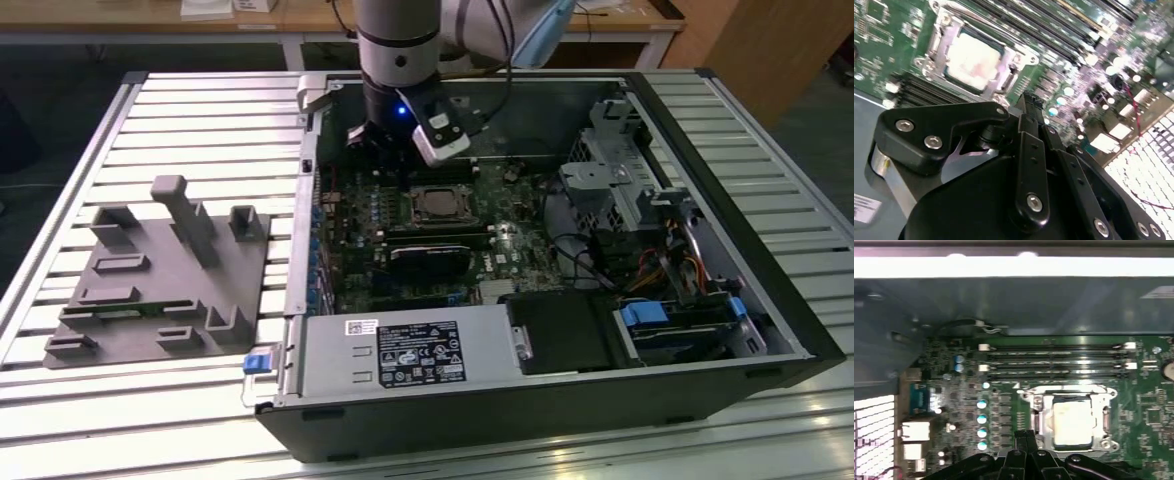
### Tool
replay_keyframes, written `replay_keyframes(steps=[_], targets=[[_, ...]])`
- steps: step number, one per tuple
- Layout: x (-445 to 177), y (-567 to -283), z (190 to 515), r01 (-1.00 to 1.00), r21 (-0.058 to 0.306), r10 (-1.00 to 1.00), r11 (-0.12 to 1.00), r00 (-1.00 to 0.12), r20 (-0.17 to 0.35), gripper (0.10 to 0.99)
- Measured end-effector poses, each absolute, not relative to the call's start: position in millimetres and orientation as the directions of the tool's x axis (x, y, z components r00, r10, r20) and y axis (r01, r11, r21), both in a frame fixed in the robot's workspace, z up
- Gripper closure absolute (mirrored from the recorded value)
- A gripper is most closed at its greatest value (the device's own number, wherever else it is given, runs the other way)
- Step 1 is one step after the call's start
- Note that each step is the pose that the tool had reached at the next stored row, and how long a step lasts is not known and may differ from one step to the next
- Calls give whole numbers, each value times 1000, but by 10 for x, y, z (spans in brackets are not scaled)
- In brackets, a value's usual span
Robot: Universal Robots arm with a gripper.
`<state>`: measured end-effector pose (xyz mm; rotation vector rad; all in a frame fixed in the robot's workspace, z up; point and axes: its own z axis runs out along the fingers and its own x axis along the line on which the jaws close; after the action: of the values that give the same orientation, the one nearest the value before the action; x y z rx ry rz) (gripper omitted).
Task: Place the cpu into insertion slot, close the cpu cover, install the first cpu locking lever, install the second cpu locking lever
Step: 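Install the first cpu locking lever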
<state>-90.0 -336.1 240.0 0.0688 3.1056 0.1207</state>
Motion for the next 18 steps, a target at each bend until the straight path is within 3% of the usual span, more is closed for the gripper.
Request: replay_keyframes(steps=[3,15,18], targets=[[-966,-3361,2400,43,90,46,995,-998,-32,980],[-1047,-3362,2400,42,290,52,956,-998,-24,980],[-1048,-3362,2400,43,305,52,951,-998,-23,980]])
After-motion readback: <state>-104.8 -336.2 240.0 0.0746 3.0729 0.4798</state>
